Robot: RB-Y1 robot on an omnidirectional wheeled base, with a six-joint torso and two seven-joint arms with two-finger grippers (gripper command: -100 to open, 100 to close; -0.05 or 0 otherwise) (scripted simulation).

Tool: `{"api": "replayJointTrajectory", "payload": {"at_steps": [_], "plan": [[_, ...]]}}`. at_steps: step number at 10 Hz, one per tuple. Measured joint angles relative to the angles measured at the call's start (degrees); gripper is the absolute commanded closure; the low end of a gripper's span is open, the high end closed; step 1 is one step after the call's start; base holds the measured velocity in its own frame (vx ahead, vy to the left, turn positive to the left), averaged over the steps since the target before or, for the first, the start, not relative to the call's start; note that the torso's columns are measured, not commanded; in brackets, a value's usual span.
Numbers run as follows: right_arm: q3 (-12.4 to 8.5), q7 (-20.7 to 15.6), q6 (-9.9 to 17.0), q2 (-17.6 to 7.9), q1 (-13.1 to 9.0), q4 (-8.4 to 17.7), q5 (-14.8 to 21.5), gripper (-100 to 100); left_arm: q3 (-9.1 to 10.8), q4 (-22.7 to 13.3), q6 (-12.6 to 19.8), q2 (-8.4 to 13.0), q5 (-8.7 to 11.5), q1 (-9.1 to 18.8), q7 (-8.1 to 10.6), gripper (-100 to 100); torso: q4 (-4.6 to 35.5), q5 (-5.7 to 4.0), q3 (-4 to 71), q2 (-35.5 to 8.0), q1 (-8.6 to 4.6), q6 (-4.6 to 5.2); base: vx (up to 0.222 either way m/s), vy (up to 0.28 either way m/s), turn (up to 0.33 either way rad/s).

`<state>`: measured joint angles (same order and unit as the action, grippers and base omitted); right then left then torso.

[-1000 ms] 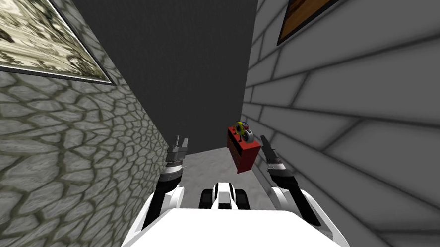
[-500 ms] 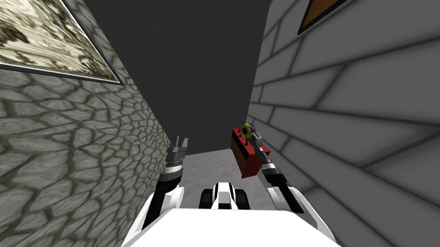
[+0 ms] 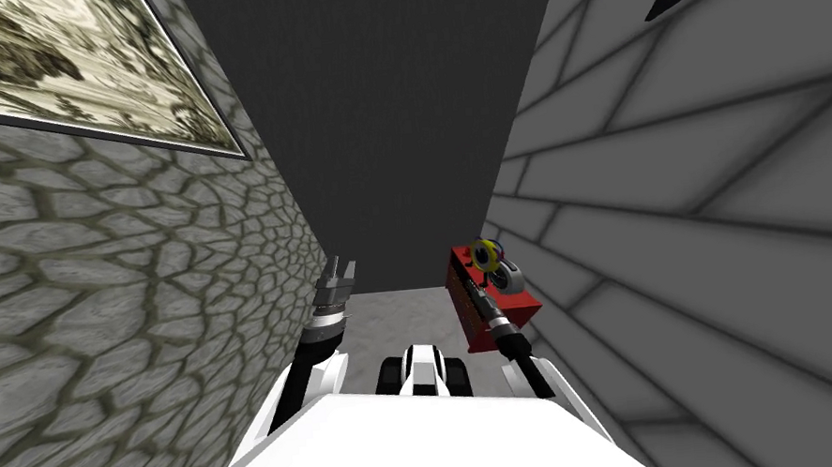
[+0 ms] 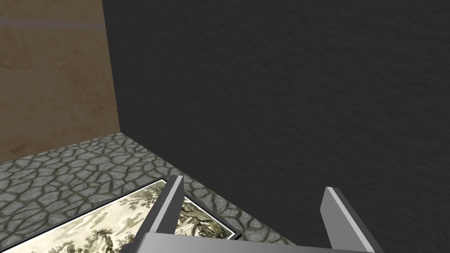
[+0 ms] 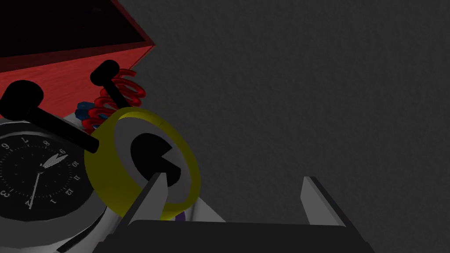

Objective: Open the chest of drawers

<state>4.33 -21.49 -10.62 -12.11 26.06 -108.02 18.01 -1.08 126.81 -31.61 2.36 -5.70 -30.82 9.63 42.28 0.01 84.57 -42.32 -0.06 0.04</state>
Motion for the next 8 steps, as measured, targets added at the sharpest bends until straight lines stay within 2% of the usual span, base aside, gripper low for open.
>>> {"api": "replayJointTrajectory", "payload": {"at_steps": [3,8], "plan": [[1.32,-1.97,3.65,-0.87,-1.04,5.31,4.01,-100,0.0,0.0,0.0,0.0,0.0,0.01,0.0,0,0.02,-0.03,-0.04,0.0,-0.01,-0.06,0.101,0.028,0.113],[3.58,-4.65,9.86,-2.98,-1.87,11.35,9.25,-100,0.0,0.0,0.0,0.0,0.0,0.01,0.0,0,0.01,-0.01,-0.02,0.0,0.03,-0.03,0.113,0.04,0.125]]}}
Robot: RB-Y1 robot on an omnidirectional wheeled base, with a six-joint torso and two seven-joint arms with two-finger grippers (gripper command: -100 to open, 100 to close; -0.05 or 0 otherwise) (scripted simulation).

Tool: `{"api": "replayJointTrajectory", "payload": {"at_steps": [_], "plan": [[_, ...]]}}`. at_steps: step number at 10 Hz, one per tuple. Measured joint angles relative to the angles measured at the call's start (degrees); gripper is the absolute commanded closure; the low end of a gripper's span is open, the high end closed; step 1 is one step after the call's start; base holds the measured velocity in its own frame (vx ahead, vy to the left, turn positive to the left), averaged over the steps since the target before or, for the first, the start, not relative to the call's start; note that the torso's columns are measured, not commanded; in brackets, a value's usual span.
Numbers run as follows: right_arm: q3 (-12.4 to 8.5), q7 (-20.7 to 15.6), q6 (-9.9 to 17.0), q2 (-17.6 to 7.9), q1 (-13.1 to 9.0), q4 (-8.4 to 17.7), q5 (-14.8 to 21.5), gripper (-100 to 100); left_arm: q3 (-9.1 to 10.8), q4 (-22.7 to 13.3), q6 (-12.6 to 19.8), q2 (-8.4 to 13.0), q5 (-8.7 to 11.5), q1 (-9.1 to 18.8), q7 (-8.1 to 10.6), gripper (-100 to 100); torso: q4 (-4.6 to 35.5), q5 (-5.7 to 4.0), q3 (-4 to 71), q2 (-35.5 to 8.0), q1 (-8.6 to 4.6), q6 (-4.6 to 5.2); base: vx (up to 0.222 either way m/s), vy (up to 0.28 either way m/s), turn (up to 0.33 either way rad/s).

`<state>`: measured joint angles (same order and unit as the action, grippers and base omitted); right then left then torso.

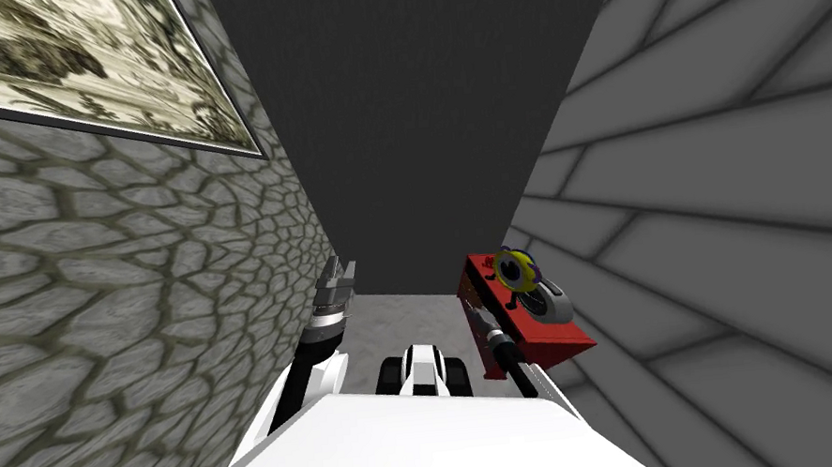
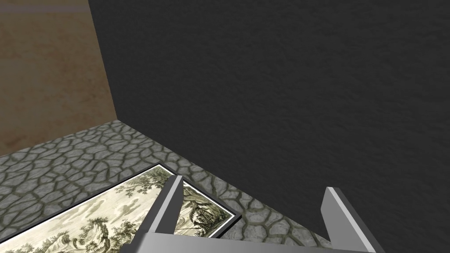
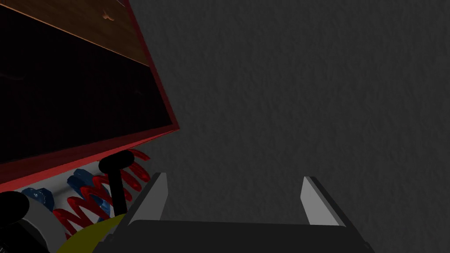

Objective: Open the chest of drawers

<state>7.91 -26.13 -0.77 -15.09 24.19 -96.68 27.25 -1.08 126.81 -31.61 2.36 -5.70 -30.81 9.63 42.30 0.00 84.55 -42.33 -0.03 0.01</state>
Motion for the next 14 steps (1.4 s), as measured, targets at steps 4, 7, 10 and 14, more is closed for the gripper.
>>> {"api": "replayJointTrajectory", "payload": {"at_steps": [4,7,10,14], "plan": [[1.13,-2.3,3.02,-0.26,-0.66,5.75,4.35,-100,0.0,0.0,0.0,0.0,0.0,0.01,0.0,0,0.01,0.0,-0.02,0.01,0.07,-0.04,0.084,0.027,0.085],[2.23,-3.91,6.01,-1.18,-1.29,10.07,7.47,-100,0.0,0.0,0.0,0.0,0.0,-0.01,0.0,0,-0.04,0.01,0.07,0.09,0.03,0.02,0.096,0.022,0.078],[3.65,-4.71,9.06,-3.04,-1.96,13.14,9.02,-100,0.0,0.0,0.0,0.0,0.0,0.0,0.0,0,-0.01,0.0,0.03,0.06,0.01,0.0,0.073,0.011,0.079],[4.66,-6.72,12.15,-3.54,-2.81,19.16,13.29,-100,0.0,0.0,0.0,0.0,0.0,0.0,0.0,0,-0.06,0.01,0.15,0.27,0.06,-0.03,0.112,0.015,0.121]]}}
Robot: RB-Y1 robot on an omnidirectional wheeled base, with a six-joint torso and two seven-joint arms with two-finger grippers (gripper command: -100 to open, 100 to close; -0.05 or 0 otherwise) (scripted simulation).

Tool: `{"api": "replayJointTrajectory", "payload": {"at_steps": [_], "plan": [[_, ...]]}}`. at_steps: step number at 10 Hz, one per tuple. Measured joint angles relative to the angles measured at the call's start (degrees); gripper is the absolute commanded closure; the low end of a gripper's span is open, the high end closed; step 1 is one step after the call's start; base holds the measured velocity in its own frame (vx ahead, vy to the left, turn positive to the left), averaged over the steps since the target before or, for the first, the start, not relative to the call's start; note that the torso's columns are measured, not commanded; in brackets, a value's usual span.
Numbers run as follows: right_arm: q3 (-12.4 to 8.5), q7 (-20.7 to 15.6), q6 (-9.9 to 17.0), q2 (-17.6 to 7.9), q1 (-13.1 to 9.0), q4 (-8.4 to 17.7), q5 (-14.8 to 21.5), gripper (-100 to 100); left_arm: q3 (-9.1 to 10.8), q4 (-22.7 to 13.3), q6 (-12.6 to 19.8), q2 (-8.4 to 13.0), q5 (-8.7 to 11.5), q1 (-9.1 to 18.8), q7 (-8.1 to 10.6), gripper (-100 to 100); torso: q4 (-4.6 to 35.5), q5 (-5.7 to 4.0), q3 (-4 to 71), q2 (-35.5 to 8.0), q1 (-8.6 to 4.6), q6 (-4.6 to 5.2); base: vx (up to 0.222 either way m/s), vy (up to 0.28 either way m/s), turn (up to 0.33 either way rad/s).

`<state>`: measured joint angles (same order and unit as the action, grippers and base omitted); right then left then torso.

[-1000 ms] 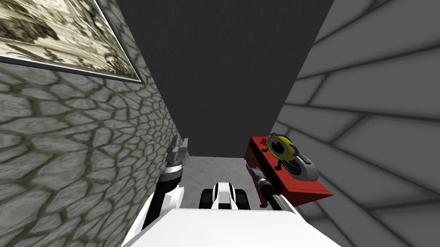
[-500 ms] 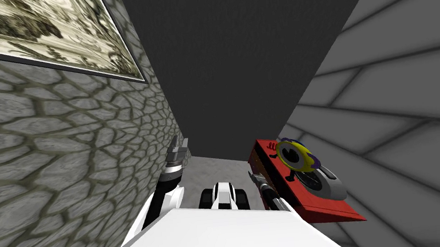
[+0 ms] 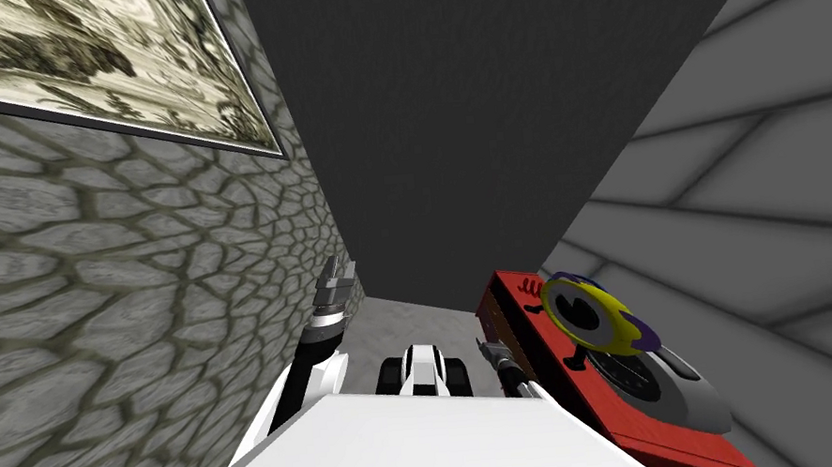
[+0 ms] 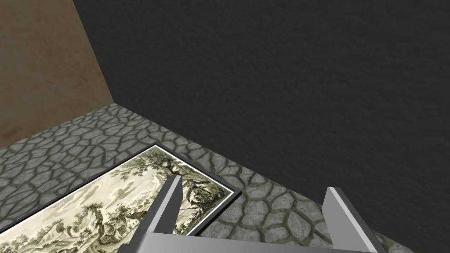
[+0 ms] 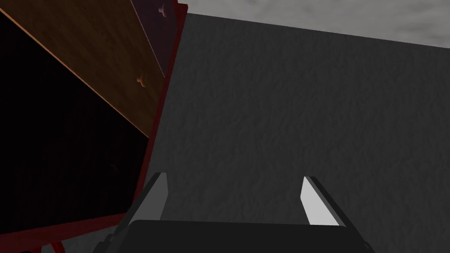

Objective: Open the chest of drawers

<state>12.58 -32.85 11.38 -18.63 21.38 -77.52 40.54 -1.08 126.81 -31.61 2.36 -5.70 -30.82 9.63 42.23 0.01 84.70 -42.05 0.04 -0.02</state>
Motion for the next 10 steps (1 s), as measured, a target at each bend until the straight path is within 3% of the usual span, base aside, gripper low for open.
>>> {"api": "replayJointTrajectory", "payload": {"at_steps": [2,4,8,10], "plan": [[0.28,-0.69,1.24,0.13,-0.75,2.99,1.33,-100,0.0,0.0,0.0,0.0,0.0,0.01,0.0,0,0.1,0.0,-0.25,-0.45,-0.04,0.04,0.062,0.016,0.066],[1.79,-1.7,3.98,-1.32,-1.05,5.13,2.37,-100,0.0,0.0,0.0,0.0,0.0,0.01,0.0,0,0.06,-0.01,-0.16,-0.28,-0.03,0.03,0.058,0.013,0.047],[2.12,-2.79,5.8,-1.61,-1.56,9.83,5.55,-100,0.0,0.0,0.0,0.0,0.0,0.01,0.0,0,0.05,-0.01,-0.14,-0.26,-0.05,0.03,0.073,0.008,0.085],[2.49,-3.43,7.3,-1.98,-2.58,13.77,8.02,-100,0.0,0.0,0.0,0.0,0.0,0.0,0.0,0,0.04,-0.01,-0.11,-0.21,-0.03,0.03,0.104,0.012,0.127]]}}
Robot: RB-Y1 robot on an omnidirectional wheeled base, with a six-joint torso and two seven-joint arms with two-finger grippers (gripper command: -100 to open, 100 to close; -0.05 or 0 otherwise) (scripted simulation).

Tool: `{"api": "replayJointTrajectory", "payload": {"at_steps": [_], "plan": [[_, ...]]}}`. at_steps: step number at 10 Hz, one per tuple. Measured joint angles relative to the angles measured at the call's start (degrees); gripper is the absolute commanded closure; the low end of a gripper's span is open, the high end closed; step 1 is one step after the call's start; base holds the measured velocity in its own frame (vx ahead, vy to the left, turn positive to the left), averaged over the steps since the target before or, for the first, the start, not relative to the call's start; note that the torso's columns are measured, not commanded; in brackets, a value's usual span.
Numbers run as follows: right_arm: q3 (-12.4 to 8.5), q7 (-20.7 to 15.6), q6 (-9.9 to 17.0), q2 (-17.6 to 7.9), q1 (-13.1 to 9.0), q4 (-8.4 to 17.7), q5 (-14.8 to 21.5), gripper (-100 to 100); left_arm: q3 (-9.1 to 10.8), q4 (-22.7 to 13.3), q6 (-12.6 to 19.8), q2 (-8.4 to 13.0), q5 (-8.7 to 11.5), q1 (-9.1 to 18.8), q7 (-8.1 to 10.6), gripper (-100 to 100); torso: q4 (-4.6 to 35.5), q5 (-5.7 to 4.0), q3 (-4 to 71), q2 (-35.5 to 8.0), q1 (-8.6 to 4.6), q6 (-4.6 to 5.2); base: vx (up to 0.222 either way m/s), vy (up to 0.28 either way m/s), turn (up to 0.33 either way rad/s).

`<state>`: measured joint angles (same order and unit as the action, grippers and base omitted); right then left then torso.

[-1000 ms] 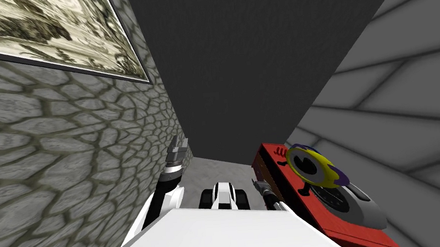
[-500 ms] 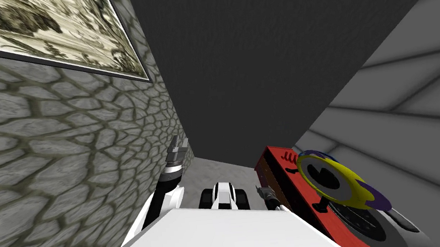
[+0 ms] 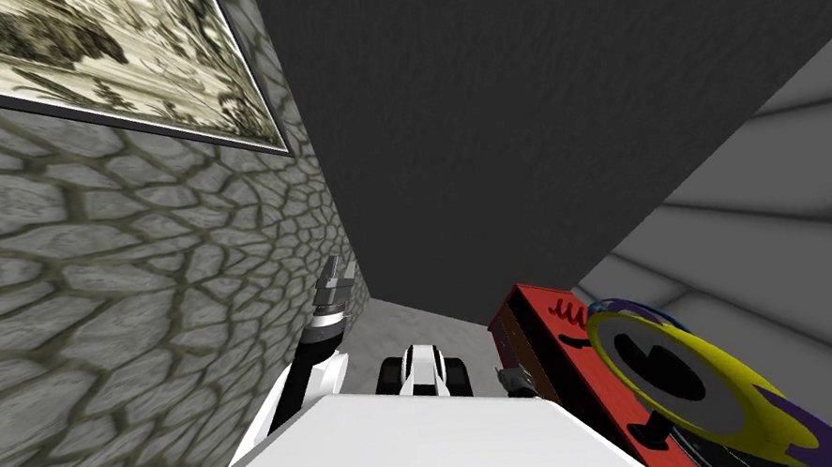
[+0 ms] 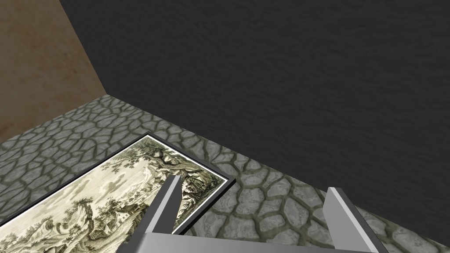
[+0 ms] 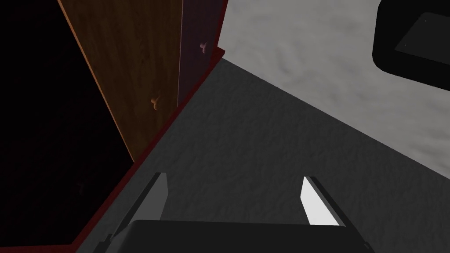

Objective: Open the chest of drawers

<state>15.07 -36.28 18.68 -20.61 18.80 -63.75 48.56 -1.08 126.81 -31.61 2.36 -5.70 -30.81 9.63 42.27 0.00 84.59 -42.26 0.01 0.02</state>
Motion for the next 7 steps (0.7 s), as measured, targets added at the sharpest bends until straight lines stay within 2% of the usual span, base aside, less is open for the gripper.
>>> {"api": "replayJointTrajectory", "payload": {"at_steps": [1,2,3,4,7], "plan": [[0.12,-0.18,0.75,-0.13,-1.07,3.22,2.08,-100,0.0,0.0,0.0,0.0,0.0,0.0,0.0,0,-0.01,0.0,0.05,0.12,0.02,-0.04,0.121,0.004,0.082],[1.86,-2.08,2.97,-1.5,-0.16,1.95,-0.35,-100,0.0,0.0,0.0,0.0,0.0,-0.01,0.0,0,-0.01,0.0,0.04,0.03,-0.02,0.01,0.053,-0.01,-0.021],[1.74,-2.31,3.48,-1.37,-0.31,2.98,0.52,-100,0.0,0.0,0.0,0.0,0.0,0.0,0.0,0,0.04,-0.02,-0.11,-0.18,-0.05,0.0,0.063,0.0,0.133],[1.71,-1.99,3.9,-1.31,-1.14,5.31,2.71,-100,0.0,0.0,0.0,0.0,0.0,0.01,0.0,0,0.06,-0.01,-0.1,-0.13,-0.01,-0.05,0.073,-0.001,0.089],[2.79,-3.37,6.75,-2.13,-1.96,10.11,5.3,-100,0.0,0.0,0.0,0.0,0.0,0.0,0.0,0,-0.02,0.01,0.05,0.05,0.02,0.01,0.109,0.006,0.106]]}}
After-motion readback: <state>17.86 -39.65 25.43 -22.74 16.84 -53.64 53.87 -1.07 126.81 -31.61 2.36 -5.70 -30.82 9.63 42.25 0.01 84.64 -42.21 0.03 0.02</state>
